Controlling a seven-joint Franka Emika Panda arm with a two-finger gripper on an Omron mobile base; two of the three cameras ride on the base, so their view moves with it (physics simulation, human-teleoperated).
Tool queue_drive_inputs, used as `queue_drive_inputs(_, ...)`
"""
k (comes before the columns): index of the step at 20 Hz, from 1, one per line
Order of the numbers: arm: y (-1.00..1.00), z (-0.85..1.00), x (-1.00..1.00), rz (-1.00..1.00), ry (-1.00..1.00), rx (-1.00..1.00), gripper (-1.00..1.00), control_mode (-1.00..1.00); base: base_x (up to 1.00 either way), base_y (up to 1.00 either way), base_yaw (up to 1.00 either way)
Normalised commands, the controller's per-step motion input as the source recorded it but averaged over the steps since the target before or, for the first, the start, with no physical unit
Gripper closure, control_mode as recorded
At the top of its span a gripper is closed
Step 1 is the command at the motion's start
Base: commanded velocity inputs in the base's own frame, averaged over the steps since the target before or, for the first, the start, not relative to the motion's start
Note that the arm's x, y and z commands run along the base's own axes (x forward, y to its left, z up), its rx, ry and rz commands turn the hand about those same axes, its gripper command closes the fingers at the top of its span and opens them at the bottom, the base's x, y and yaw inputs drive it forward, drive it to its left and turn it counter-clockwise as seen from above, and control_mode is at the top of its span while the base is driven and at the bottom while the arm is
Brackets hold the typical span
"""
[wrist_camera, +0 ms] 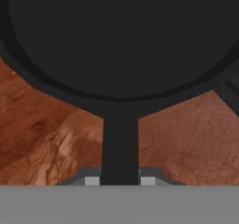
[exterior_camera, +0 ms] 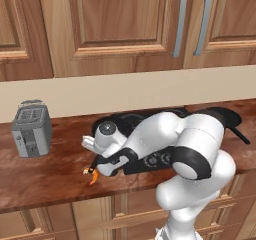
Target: Place both pans onto different burners. Then place the garlic and the shrimp on different pans.
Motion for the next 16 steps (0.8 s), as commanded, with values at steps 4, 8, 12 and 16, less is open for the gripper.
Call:
queue_drive_inputs(4,-0.55,-0.11,0.0,-0.07,0.0,0.01,1.0,-1.0,0.0,0.0,0.0)
queue_drive_inputs(8,-0.53,-0.21,0.01,-0.05,0.0,0.04,1.0,-1.0,0.0,0.0,0.0)
queue_drive_inputs(12,-0.47,-0.25,0.1,-0.04,0.03,0.03,1.0,-1.0,0.0,0.0,0.0)
queue_drive_inputs(16,-0.47,-0.21,0.21,-0.02,0.04,0.02,1.0,-1.0,0.0,0.0,0.0)
